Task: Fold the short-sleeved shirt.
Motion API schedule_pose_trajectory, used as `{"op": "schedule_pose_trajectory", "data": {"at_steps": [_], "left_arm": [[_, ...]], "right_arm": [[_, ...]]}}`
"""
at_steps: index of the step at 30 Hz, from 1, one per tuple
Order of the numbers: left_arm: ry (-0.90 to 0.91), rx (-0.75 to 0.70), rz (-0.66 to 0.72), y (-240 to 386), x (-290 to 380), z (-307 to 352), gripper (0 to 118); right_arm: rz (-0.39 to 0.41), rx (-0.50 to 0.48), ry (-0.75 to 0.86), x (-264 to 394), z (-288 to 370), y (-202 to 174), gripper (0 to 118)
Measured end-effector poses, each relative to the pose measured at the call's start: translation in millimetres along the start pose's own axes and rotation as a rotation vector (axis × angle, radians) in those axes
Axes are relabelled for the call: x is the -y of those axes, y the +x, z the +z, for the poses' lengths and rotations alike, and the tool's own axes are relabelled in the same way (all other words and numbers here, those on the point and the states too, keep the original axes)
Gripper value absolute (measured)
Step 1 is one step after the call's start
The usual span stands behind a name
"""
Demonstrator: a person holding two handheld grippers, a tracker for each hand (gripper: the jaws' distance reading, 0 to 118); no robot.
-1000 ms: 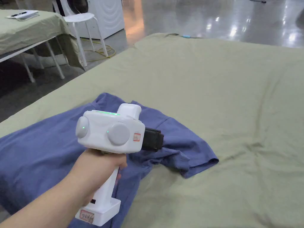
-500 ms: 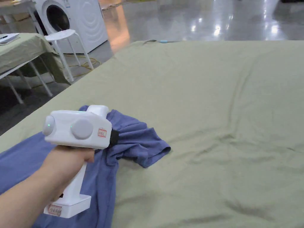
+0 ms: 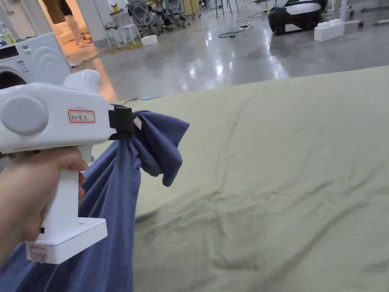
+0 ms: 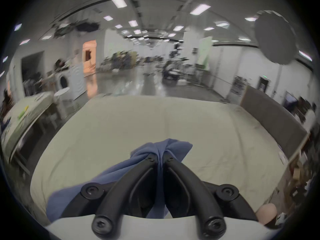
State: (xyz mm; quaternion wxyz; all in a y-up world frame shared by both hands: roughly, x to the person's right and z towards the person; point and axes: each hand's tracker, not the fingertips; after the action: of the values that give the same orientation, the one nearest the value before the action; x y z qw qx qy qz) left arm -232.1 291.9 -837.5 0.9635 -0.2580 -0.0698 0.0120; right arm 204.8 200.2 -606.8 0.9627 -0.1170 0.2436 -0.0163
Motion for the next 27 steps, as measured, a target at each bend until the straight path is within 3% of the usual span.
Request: {"op": "schedule_pose_trajectory", "data": {"at_steps": [7,9,14,19,23,24,25,26,27], "left_arm": [[-0.028,0.402,-0.209,222.5,-22.9,-36.8,3],[-0.032,0.467,-0.258,290.4,-8.9,-65.7,3],[-0.272,0.572,-0.298,421.2,65.8,-154.4,3],[-0.434,0.526,-0.355,472.3,162.2,-208.7,3],[-0.421,0.496,-0.259,455.0,185.2,-213.2,8],[-0.366,0.509,-0.193,441.8,181.0,-207.7,26],[-0.326,0.532,-0.152,429.3,175.8,-202.4,87],[-0.285,0.558,-0.132,414.8,169.2,-192.6,118],[-0.246,0.592,-0.107,396.1,161.9,-175.3,118]], "right_arm": [[-0.038,0.13,0.065,1.7,59.7,33.8,3],[-0.053,0.171,0.071,5.9,77.6,44.4,3],[-0.083,0.283,0.046,15.9,106.5,70.0,3],[-0.106,0.362,0.004,32.5,128.6,89.4,3],[-0.13,0.384,-0.009,44.3,128.6,99.7,3],[-0.142,0.385,-0.012,44.9,126.3,101.5,3],[-0.149,0.386,-0.012,44.5,124.2,102.3,3],[-0.149,0.389,-0.01,43.6,121.6,102.3,3],[-0.141,0.395,-0.009,42.6,117.8,102.0,3]]}}
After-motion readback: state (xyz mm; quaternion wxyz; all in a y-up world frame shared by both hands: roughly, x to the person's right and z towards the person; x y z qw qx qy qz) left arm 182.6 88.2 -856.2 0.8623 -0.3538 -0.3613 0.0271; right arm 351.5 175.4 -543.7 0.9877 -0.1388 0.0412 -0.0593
